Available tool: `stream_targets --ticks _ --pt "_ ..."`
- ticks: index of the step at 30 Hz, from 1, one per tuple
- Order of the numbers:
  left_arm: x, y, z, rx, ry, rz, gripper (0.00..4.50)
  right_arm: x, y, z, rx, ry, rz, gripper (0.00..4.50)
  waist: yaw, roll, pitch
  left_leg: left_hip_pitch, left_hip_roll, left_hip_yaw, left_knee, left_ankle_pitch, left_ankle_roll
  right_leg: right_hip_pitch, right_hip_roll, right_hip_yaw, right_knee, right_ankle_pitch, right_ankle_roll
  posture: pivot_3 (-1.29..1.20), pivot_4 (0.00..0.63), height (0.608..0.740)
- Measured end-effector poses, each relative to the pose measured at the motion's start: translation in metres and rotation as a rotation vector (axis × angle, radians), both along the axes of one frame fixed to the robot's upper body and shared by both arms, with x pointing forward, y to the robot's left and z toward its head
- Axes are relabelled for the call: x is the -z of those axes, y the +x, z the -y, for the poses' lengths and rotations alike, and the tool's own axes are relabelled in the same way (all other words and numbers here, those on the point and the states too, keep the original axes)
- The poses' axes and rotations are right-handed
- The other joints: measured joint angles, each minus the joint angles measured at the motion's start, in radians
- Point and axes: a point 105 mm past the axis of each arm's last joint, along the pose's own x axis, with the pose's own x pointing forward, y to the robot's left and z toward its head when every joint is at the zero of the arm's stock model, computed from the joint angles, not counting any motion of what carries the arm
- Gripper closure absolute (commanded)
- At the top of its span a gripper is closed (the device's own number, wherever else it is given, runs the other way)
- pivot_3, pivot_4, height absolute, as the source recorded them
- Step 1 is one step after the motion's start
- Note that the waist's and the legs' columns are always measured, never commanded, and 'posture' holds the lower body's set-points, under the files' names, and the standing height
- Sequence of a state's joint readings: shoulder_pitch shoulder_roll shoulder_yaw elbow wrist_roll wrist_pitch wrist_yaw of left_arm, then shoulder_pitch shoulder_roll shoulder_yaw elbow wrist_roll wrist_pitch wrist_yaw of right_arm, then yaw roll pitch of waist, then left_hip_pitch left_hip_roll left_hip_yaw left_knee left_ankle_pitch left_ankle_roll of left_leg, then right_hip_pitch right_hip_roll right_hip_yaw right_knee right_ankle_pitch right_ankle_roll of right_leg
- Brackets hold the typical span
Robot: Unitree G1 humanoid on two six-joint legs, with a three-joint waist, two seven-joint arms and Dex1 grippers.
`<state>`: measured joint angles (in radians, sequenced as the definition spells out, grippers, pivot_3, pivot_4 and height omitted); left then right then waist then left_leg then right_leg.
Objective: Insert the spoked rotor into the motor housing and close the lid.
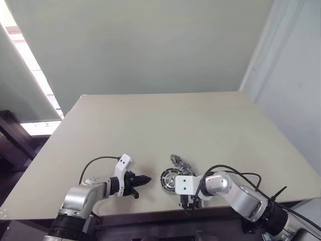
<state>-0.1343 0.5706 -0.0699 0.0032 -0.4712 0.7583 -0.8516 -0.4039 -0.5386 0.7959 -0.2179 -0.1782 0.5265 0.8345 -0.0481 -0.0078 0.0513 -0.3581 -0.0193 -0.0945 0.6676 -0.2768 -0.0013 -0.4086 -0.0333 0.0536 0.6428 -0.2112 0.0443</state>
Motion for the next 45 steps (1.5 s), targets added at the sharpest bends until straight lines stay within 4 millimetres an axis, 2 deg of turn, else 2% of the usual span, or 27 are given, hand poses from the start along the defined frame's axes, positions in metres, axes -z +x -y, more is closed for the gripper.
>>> stream_targets --ticks 8,10,24,32,36,39,45 --pt "0.001 -0.002 -0.001 0.001 0.005 -0.009 4.5 0.001 0.003 -0.002 0.006 0.025 0.011 3.88 0.0 0.0 0.0 0.0 0.0 0.0 0.0 0.0 0.0 0.0 0.0 0.0 0.0 0.0 0.0 0.0 0.0 0.74" --pt "0.0 -0.002 0.0 0.003 0.006 -0.009 4.5 0.0 0.002 -0.006 0.002 0.048 0.008 4.4 0.0 0.0 0.0 0.001 0.0 0.0 0.0 0.0 0.0 0.001 0.0 0.0 0.0 0.0 0.0 0.0 0.0 0.74" --pt "-0.001 -0.002 0.0 0.005 0.006 -0.007 4.5 -0.003 0.003 -0.016 0.12 0.162 -0.104 4.49 0.0 0.0 0.0 0.0 0.0 0.0 0.0 0.0 0.0 0.0 0.0 0.0 0.001 0.0 0.0 0.0 0.0 0.74" --pt "0.0 -0.002 0.001 0.006 0.003 -0.007 4.5 -0.019 0.002 -0.03 0.254 0.259 -0.198 4.49 0.0 0.0 0.0 0.0 0.0 0.0 0.0 0.0 0.0 0.0 0.0 0.0 0.001 0.0 0.0 0.0 0.0 0.74" --pt "0.0 -0.002 0.001 0.006 0.003 -0.006 4.5 -0.023 0.002 -0.032 0.336 0.251 -0.215 4.49 0.002 0.0 0.0 0.0 0.0 0.0 0.0 0.0 0.0 0.0 0.0 0.0 0.001 0.0 0.0 0.0 0.0 0.74" --pt "0.0 -0.002 0.001 0.004 0.003 -0.007 4.5 -0.018 0.003 -0.028 0.387 0.216 -0.207 4.49 0.002 0.0 0.0 0.0 0.0 0.0 0.0 0.0 0.0 -0.001 0.0 0.0 0.001 0.0 0.0 0.0 0.0 0.74" --pt "0.001 -0.002 0.001 0.002 0.003 -0.009 4.5 -0.014 0.002 -0.03 0.404 0.192 -0.19 4.49 0.002 0.0 0.0 0.0 0.0 0.0 0.0 0.0 0.0 -0.001 0.0 0.0 0.001 0.0 0.0 0.0 0.0 0.74"
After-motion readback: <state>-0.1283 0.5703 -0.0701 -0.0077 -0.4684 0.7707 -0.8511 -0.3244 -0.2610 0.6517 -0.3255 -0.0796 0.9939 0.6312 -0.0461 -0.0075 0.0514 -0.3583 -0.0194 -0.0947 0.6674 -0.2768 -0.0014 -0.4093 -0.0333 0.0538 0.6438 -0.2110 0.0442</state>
